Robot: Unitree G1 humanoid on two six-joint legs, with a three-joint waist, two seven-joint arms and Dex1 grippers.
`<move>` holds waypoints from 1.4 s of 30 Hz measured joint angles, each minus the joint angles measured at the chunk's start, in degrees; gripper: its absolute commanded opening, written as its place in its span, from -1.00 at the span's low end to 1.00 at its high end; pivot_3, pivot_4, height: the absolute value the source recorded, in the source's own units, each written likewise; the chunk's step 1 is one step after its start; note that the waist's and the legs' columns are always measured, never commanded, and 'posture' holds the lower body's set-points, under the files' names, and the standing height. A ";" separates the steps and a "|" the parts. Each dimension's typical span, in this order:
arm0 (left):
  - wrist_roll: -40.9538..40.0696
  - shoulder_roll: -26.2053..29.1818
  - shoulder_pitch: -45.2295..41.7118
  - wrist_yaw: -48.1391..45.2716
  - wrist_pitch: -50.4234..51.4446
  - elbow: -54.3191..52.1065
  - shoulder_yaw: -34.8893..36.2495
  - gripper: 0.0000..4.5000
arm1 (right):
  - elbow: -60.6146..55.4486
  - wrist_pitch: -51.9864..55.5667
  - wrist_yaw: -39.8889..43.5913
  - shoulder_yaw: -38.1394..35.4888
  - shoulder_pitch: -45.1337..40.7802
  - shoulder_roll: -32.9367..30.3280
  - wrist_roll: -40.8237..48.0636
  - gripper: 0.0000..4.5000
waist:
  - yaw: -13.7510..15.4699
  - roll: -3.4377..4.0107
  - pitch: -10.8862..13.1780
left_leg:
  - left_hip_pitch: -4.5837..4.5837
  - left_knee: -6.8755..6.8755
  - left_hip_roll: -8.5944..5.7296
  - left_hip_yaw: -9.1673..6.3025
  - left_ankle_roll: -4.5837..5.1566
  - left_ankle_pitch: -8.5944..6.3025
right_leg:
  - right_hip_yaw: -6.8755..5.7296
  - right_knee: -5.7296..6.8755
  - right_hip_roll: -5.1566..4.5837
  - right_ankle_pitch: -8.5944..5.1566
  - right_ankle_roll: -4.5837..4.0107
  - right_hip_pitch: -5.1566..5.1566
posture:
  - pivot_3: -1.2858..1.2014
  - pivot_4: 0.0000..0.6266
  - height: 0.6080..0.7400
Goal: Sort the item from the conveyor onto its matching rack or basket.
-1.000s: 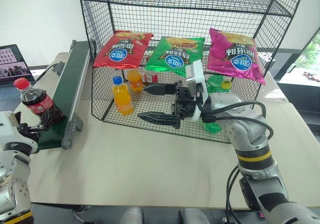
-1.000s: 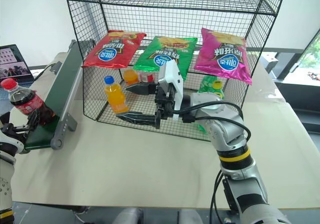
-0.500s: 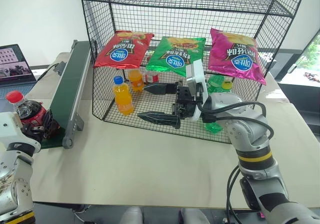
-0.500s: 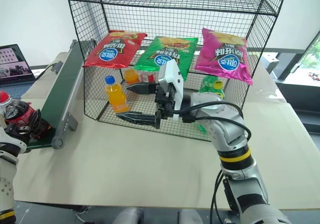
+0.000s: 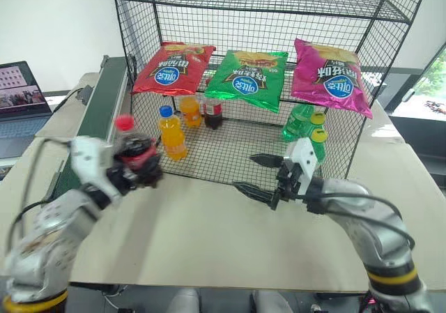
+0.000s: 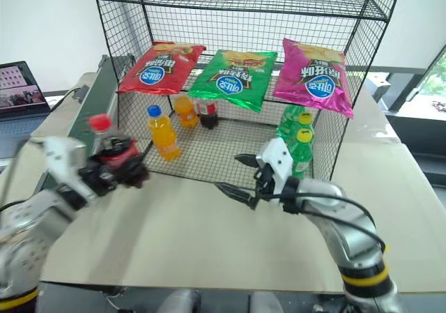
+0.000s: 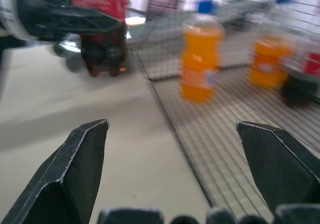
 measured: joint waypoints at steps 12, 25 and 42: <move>19.15 -19.34 -26.36 -6.86 -27.88 48.38 -16.04 0.36 | -3.99 0.37 -19.50 2.97 4.53 10.02 -11.55 1.00 | 0.01 -0.04 0.02 | -0.19 -0.03 -0.11 -0.03 0.02 0.02 | 0.05 -0.08 -0.03 0.22 -0.27 -0.09 | 0.03 -0.52 0.97; 27.48 -24.53 -34.12 -9.81 -49.44 73.04 -16.20 0.99 | -3.92 0.56 -25.14 4.37 4.44 13.93 -16.09 1.00 | -0.25 -0.03 0.02 | -0.15 -0.03 -0.11 -0.04 0.04 0.03 | 0.05 -0.01 -0.02 0.06 0.04 -0.07 | 0.03 -0.52 0.97; 25.37 -17.58 -27.91 -18.47 -37.19 56.61 -14.88 0.99 | -1.64 0.56 -23.14 3.41 2.70 13.76 -15.81 1.00 | -0.51 0.02 0.00 | -0.05 0.00 -0.08 -0.06 0.05 0.03 | 0.05 0.13 0.00 0.09 0.02 -0.02 | 0.03 -0.52 0.97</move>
